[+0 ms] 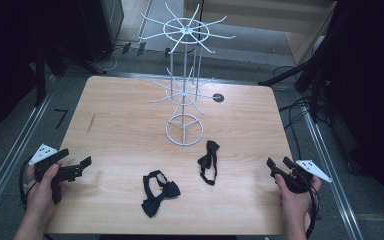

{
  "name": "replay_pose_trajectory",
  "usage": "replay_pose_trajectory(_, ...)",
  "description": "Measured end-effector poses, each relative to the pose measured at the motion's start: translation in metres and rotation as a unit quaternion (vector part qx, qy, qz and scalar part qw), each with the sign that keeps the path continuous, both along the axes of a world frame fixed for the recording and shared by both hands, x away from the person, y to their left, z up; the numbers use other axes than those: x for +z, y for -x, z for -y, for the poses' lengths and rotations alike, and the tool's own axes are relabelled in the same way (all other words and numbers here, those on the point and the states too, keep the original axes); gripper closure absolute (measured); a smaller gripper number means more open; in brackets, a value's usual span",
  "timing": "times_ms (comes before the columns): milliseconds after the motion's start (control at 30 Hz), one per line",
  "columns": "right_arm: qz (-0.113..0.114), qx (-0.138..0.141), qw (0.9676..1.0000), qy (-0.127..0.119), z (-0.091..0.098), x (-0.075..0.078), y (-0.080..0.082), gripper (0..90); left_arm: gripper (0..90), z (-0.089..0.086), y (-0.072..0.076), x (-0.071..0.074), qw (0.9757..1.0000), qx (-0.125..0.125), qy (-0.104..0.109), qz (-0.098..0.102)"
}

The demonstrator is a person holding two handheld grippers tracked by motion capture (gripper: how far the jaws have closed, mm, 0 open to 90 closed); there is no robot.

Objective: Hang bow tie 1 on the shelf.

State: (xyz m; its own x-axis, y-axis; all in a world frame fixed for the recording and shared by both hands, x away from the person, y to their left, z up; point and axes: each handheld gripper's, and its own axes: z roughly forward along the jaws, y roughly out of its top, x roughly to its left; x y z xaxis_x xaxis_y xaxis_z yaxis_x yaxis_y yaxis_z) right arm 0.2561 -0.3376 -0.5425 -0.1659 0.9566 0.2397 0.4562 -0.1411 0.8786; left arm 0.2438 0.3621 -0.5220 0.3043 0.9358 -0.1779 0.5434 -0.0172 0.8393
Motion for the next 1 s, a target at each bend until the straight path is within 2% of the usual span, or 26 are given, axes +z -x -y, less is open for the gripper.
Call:
replay_pose_trajectory(133,0.003,0.007,0.9999,0.013,-0.010,0.006,0.001,29.9,1.4,0.000,0.000,0.000,1.0000,-0.002,0.000,-0.002)
replay_pose_trajectory(167,0.008,0.023,0.9996,0.016,-0.019,0.011,0.002,30.2,1.4,0.000,0.000,0.000,1.0000,-0.003,0.000,-0.002)
replay_pose_trajectory(233,0.008,0.029,0.9993,0.021,-0.025,0.013,0.003,30.3,1.4,0.000,0.000,0.000,1.0000,-0.003,0.000,-0.002)
replay_pose_trajectory(333,0.019,0.055,0.9976,0.037,-0.043,0.020,0.005,31.1,1.4,0.001,-0.001,0.000,1.0000,-0.005,-0.001,-0.004)
replay_pose_trajectory(467,0.021,0.064,0.9973,0.029,-0.058,0.024,0.006,31.5,1.4,0.002,-0.001,0.000,1.0000,-0.007,-0.002,-0.005)
replay_pose_trajectory(667,0.025,0.080,0.9960,0.031,-0.077,0.028,0.007,31.9,1.4,0.003,-0.002,0.000,1.0000,-0.008,-0.002,-0.006)
replay_pose_trajectory(900,0.030,0.117,0.9919,0.038,-0.106,0.034,0.011,31.9,1.4,0.003,-0.003,0.000,0.9999,-0.009,-0.003,-0.007)
replay_pose_trajectory(1000,0.032,0.113,0.9924,0.037,-0.113,0.036,0.013,32.1,1.4,0.002,-0.005,0.000,0.9999,-0.009,0.004,-0.010)
